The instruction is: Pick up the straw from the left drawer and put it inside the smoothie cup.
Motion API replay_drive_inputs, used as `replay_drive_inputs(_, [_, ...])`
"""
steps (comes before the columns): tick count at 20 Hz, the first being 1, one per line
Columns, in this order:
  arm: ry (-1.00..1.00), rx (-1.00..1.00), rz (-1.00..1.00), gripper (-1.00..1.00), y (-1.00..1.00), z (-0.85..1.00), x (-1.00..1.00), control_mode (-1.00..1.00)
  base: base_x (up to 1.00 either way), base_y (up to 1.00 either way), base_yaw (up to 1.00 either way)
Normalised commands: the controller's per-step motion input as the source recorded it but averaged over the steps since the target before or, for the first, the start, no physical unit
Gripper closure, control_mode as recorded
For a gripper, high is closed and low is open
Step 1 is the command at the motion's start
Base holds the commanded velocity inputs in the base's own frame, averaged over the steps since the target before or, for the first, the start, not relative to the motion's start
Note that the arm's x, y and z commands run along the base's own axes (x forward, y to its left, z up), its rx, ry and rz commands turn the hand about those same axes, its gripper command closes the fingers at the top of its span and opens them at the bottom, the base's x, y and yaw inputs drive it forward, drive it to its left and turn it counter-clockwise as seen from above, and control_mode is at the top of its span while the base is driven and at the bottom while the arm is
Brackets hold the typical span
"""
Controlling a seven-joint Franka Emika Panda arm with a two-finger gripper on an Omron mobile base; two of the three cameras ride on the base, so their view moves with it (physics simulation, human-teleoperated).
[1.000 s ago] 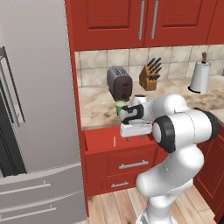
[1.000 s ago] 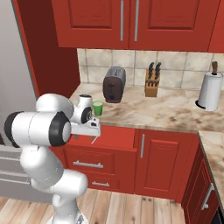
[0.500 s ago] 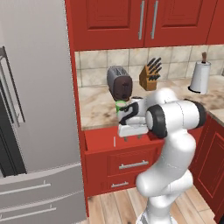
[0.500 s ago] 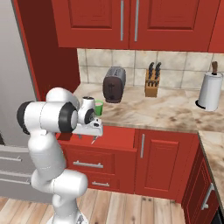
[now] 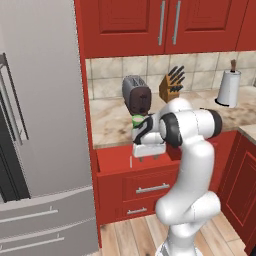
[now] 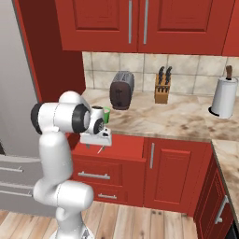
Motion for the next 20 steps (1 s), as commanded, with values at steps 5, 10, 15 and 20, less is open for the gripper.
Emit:
replay_drive_inputs(5, [0.00,0.00,0.00,-1.00,0.00,-0.39,0.26,-1.00,0.00,0.00,0.00])
replay_drive_inputs(10, [0.02,0.00,0.00,-1.00,0.00,-0.48,0.23,-1.00,0.00,0.00,0.00])
replay_drive_inputs(15, [0.08,-0.01,0.00,-1.00,-0.01,-0.38,0.06,-1.00,0.00,0.00,0.00])
replay_drive_inputs(20, [0.12,-0.01,0.00,-1.00,-0.04,-0.19,-0.59,-1.00,0.00,0.00,0.00])
